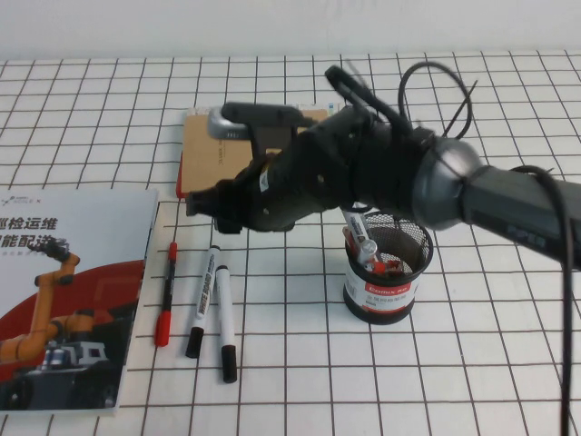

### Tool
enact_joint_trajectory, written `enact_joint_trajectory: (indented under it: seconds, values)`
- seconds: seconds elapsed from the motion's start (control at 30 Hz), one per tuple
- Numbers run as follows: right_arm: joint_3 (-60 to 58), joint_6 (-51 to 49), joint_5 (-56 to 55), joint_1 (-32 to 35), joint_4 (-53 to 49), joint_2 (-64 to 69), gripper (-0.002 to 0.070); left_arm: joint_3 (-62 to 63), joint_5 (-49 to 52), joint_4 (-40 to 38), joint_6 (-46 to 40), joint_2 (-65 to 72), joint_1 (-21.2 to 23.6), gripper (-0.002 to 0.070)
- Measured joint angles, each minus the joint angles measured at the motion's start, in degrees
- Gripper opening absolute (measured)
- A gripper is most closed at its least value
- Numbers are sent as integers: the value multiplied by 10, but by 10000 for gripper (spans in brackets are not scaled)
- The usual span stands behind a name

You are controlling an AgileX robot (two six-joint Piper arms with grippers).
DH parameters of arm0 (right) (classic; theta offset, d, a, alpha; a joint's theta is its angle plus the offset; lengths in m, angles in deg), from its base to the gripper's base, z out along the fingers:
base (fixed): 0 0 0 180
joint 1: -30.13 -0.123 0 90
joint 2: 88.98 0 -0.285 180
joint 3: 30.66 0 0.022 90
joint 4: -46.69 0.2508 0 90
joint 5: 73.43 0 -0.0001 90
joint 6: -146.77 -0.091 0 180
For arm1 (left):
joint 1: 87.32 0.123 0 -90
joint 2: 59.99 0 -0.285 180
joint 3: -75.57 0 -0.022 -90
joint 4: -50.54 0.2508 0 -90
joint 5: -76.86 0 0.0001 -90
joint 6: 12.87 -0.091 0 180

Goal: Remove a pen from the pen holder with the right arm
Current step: 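Take a marker out of the pen holder and lay it on the table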

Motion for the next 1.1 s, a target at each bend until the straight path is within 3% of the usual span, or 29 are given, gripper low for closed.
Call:
enact_joint_trajectory:
  seconds: [0.2, 0.27, 0.4, 0.5, 0.73, 1.1]
  values:
    - [0, 0, 21, 0, -47, -96, 256, 0, 0, 0, 0, 0, 0, -4]
    - [0, 1, 41, 0, -66, -128, 213, 0, 0, 0, 0, 0, 0, -4]
    - [0, 15, 109, 0, -108, -192, 52, 0, 0, 0, 0, 0, 0, -5]
    - [0, 24, 170, 0, -130, -233, 5, 0, 0, 0, 0, 0, 0, -5]
    - [0, 80, 317, 0, -143, -311, -13, 0, 0, 0, 0, 0, 0, -4]
    - [-184, 91, 327, -5, -127, -490, -15, 0, 0, 0, 0, 0, 0, -4]
